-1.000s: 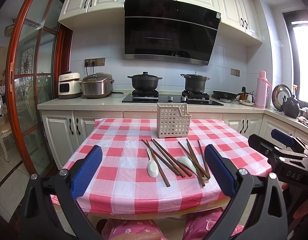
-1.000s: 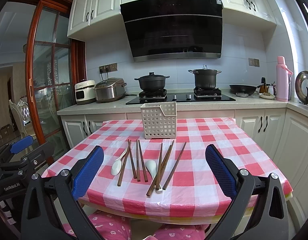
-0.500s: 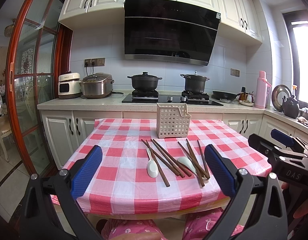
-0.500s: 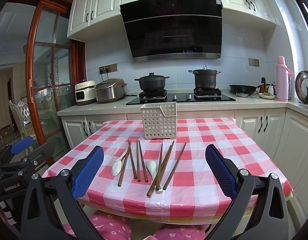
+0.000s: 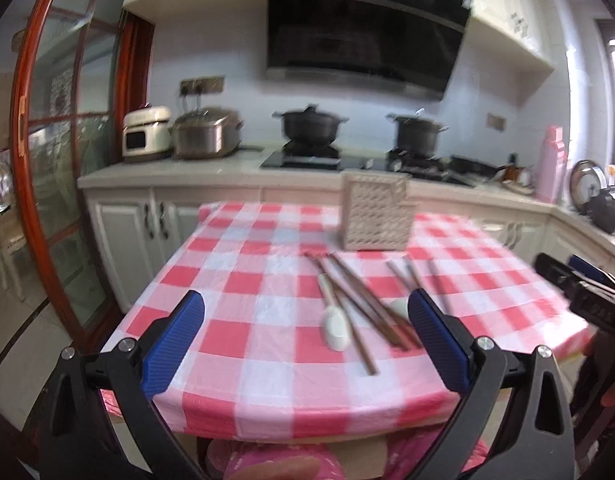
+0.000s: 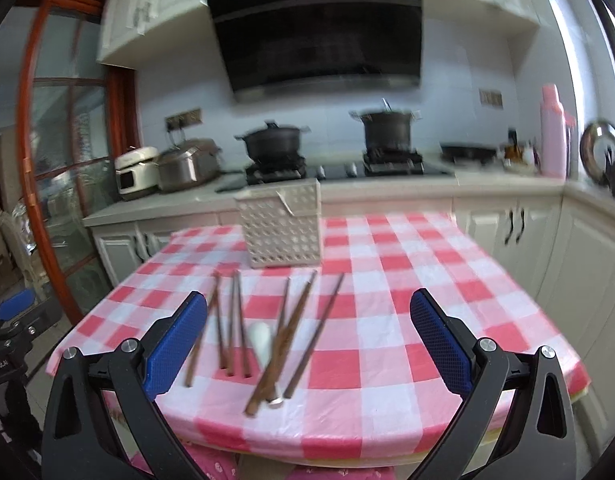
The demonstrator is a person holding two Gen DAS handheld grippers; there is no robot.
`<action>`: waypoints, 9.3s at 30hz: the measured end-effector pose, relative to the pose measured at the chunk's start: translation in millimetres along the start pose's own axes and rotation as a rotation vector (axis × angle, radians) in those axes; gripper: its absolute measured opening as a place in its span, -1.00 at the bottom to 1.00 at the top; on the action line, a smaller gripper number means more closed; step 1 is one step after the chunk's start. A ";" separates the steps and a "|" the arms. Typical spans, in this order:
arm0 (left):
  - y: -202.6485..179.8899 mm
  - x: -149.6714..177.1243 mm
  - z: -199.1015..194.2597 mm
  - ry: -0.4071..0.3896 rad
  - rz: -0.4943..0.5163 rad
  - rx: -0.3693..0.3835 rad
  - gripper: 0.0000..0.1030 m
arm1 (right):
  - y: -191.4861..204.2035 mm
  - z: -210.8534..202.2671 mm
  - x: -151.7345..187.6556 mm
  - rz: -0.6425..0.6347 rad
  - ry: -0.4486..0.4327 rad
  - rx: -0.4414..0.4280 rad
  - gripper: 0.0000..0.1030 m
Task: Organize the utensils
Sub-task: 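Move both grippers forward over the white spoons and chopsticks, then close the left gripper on a white spoon handle and lift it, then grasp the second white spoon with the right gripper while the left holds its spoon, then carry both held spoons up toward the white basket, then lower both spoons into the white basket and open both grippers, then move both open grippers back down over the wooden chopsticks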
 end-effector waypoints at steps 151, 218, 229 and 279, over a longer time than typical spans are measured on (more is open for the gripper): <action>-18.3 -55.8 211.4 0.228 0.052 0.154 -0.80 | 62.3 184.1 -9.2 -0.102 0.329 -0.174 -0.78; -92.9 -235.7 238.7 0.001 0.173 0.281 -0.80 | 52.0 261.6 -210.6 -0.063 -0.135 -0.011 -0.90; -79.8 -236.9 297.7 0.070 0.162 0.256 -0.80 | 58.3 308.4 -216.2 -0.056 -0.148 0.005 -0.89; 10.8 -63.0 230.0 0.175 0.018 -0.024 0.64 | 17.4 168.8 -81.0 -0.085 0.034 -0.060 -0.19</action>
Point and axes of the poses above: each gripper's, at about its wrist camera, not at the fingertips, and z roughly the way its jaws point, y to its left, x to its underside, the point moved 9 cm from there along z, roughly the way its jaws point, and after that the axes turned 8 degrees about x, right-handed, at the moved point
